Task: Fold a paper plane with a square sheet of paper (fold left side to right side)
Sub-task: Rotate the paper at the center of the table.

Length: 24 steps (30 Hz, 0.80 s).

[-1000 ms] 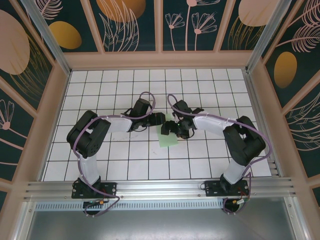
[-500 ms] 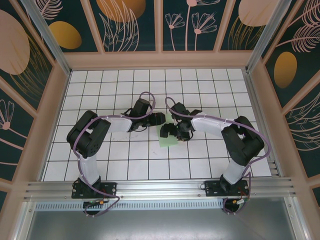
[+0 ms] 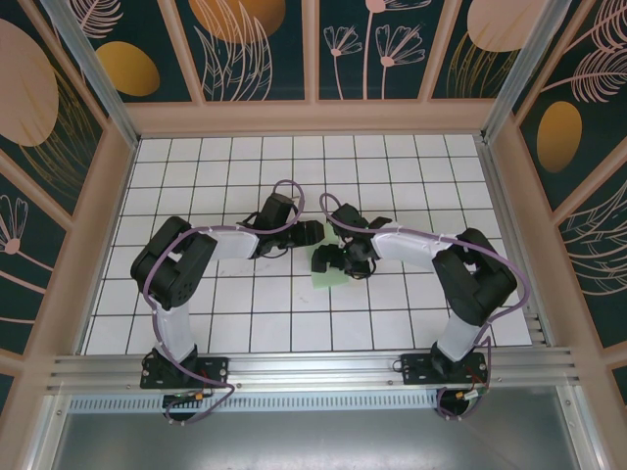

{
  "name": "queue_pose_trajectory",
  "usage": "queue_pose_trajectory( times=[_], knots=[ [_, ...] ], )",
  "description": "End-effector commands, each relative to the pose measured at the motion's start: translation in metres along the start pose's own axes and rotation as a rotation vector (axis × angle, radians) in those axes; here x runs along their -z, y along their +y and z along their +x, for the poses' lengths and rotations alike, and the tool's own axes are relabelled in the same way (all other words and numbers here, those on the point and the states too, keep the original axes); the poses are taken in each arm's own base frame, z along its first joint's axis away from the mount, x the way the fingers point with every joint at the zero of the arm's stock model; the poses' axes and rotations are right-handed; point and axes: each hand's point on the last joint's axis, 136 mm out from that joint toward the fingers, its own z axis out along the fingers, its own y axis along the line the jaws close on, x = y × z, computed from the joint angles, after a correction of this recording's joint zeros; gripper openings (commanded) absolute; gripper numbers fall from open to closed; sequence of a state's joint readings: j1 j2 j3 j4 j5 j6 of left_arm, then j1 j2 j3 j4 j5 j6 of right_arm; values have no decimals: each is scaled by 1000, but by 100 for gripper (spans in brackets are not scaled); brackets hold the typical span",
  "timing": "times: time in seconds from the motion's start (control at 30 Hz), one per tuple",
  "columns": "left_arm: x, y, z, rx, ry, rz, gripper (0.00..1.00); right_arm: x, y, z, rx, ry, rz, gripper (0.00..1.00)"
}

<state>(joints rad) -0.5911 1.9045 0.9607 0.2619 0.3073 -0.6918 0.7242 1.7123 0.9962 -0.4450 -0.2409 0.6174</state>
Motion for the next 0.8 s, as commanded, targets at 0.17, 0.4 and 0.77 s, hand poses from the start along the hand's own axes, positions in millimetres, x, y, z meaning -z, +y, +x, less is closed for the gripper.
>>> queue_pose_trajectory(
  times=[0.17,0.4,0.77],
  knots=[
    [-2,24,20,26,51,-69,66,-6,21,7,-16,46,-84,94],
    [-2,25,22,31,52,-70,66,-5,26,-1,-24,27,-116,94],
    [-2,25,21,34,50,-69,66,3,30,-12,-49,-10,-166,94]
  ],
)
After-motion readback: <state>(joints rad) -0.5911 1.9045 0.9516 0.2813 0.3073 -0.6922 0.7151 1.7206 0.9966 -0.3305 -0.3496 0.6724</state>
